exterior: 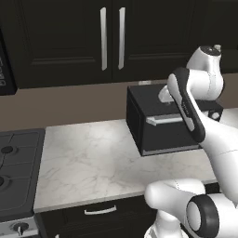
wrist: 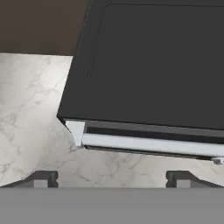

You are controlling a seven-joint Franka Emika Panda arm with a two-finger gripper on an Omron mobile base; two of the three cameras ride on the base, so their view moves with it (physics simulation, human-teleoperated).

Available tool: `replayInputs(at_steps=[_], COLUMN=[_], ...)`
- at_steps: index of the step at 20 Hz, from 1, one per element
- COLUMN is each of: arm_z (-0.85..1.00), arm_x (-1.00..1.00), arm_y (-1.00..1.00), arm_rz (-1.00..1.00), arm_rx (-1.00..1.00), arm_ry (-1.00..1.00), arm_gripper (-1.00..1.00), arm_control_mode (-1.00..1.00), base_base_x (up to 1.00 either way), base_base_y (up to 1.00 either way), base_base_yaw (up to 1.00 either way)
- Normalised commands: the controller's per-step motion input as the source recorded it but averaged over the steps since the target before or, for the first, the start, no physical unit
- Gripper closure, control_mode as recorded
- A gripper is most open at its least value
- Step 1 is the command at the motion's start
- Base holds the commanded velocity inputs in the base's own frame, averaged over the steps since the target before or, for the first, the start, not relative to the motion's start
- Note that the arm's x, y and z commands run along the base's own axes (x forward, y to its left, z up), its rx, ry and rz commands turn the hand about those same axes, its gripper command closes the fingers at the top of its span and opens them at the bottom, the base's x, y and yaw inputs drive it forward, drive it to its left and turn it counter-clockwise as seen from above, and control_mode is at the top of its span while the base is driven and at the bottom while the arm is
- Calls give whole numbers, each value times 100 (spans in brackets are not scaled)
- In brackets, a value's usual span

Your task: Retrieve the shaker from the cabinet and place it next the steak on a plate on the dining table.

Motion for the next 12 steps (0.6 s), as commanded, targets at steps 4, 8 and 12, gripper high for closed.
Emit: replayInputs(at_steps=[4, 8, 12], arm_z=[25, 12, 1], arm_x=[0, 0, 0], arm_y=[-29, -45, -56], arm_rz=[-3, -13, -29], arm_rx=[-16, -24, -25], arm_ry=[-10, -4, -3], arm_gripper=[-100, -100, -100], arm_control_mode=[-100, -100, -100], base_base_x=[0, 0, 0], base_base_y=[0, 0, 0], base_base_yaw=[0, 0, 0])
